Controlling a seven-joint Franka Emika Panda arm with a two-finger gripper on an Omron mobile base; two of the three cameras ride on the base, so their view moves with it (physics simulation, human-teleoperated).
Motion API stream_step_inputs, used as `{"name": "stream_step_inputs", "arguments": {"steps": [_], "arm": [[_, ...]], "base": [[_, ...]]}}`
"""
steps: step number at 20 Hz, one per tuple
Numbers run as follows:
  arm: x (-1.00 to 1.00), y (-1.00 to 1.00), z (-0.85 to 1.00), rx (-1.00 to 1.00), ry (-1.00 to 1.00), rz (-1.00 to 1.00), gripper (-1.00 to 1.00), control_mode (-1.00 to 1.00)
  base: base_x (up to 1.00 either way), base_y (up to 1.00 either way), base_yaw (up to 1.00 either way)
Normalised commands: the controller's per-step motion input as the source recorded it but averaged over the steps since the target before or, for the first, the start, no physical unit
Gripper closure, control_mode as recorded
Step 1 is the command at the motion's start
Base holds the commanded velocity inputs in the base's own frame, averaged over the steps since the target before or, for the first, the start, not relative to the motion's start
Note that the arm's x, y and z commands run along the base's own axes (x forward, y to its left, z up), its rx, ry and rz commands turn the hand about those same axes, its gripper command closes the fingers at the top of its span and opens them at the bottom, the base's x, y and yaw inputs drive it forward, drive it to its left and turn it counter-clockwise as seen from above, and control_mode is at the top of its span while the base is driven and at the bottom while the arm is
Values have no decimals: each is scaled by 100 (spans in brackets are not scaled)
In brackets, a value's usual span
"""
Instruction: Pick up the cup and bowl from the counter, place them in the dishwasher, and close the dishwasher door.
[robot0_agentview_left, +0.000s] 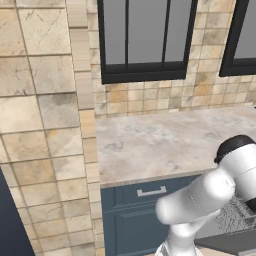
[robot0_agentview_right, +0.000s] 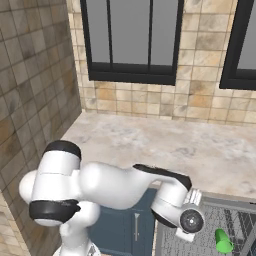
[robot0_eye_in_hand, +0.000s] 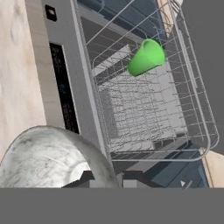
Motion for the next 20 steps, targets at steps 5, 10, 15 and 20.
{"name": "stream_step_inputs", "arguments": {"steps": [5,10,15,20], "arm": [[-2,0,-42,0,0,0,100,-100],[-5,0,-40,0,0,0,100,-100],[-5,0,-42,0,0,0,100,-100],[-1,0,-45,0,0,0,100,-100]], "base": [[0,0,0],[0,0,0],[0,0,0],[0,0,0]]}}
